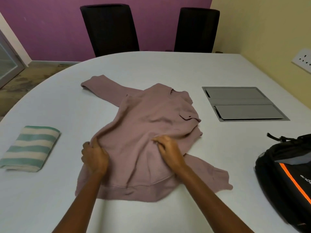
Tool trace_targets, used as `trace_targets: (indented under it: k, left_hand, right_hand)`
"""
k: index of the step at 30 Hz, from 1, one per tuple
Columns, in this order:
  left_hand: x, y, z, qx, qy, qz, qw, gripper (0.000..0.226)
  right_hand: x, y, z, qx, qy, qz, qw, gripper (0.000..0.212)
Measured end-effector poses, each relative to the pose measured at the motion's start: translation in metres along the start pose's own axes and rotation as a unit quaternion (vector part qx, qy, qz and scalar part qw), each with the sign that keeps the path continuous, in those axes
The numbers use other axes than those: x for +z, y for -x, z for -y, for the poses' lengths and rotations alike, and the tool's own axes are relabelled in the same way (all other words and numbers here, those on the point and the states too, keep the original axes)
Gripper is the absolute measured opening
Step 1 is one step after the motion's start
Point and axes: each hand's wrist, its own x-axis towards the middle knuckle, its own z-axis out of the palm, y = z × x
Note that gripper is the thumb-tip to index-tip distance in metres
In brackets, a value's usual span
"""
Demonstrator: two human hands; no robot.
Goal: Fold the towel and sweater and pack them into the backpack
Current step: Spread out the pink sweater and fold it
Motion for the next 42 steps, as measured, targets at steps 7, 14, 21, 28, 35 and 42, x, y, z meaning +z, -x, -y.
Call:
trace_targets:
  k: [7,14,21,28,35,42]
  left_hand:
    - [0.043,0.048,0.009,0.170,-0.033,0.156,0.973,0.078]
    - [0.045,0.083,-0.023,0.280,0.005,0.208,0.937,0.121]
    - [0.049,0.096,-0.042,0.306,-0.008,0.229,0.924,0.119]
    - [0.043,0.077,-0.053,0.216,0.111,0.209,0.947,0.021]
    - [0.031,0.048,-0.054,0.173,0.180,0.131,0.959,0.026]
    - [0.019,0.020,-0.050,0.077,0.247,0.047,0.965,0.019]
  right_hand:
    - [0.012,0.031,-0.010,0.177,-0.145,-0.091,0.969,0.031]
    - [-0.009,0.044,-0.061,0.424,0.048,-0.130,0.895,0.053]
    - [-0.009,0.048,-0.062,0.377,0.279,0.091,0.878,0.070]
    - [-0.036,0.045,-0.077,0.326,0.337,0.130,0.874,0.035]
    - [-0.116,-0.002,-0.069,0.291,0.296,-0.063,0.908,0.026]
    - [-0.209,-0.040,-0.061,0.294,0.157,-0.323,0.886,0.019]
